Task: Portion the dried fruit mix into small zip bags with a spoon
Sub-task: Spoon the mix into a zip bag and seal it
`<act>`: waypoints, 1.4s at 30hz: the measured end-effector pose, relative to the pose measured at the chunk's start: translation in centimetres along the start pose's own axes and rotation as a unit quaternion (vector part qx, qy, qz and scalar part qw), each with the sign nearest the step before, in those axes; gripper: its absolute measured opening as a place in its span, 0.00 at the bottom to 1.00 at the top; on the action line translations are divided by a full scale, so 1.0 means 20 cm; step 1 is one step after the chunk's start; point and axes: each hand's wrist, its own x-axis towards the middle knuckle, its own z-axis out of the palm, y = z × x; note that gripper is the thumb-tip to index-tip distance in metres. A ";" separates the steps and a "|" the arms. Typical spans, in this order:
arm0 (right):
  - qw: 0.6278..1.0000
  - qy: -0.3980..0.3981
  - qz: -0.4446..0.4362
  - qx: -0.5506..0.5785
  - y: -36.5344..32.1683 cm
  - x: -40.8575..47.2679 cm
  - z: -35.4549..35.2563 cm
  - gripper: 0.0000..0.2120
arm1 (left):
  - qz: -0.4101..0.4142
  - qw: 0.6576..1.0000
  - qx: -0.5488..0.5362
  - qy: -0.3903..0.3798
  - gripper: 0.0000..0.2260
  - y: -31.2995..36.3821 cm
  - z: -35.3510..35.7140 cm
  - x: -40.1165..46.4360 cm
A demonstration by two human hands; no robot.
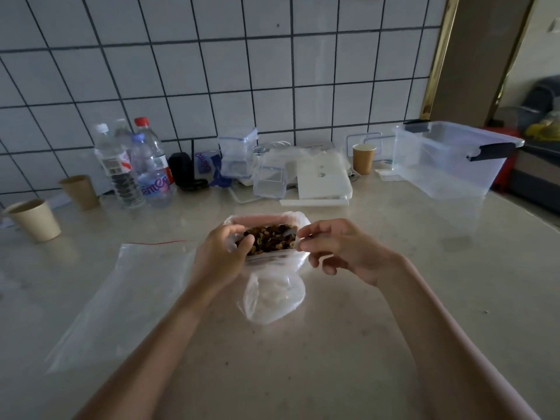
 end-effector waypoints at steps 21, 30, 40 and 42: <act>0.972 0.206 -0.107 -0.031 0.08 0.17 0.13 0.18 | 0.051 0.994 -0.095 0.001 0.28 0.06 -0.08 -0.06; 0.978 0.195 -0.058 0.052 0.10 0.21 0.17 0.15 | 0.065 0.991 -0.113 -0.015 0.25 0.07 -0.06 -0.08; 0.972 0.188 -0.011 0.143 0.11 0.23 0.20 0.15 | 0.048 0.993 -0.108 -0.014 0.24 0.08 -0.05 -0.08; 0.970 0.185 -0.008 0.158 0.12 0.25 0.21 0.15 | 0.044 0.993 -0.109 -0.017 0.24 0.08 -0.04 -0.08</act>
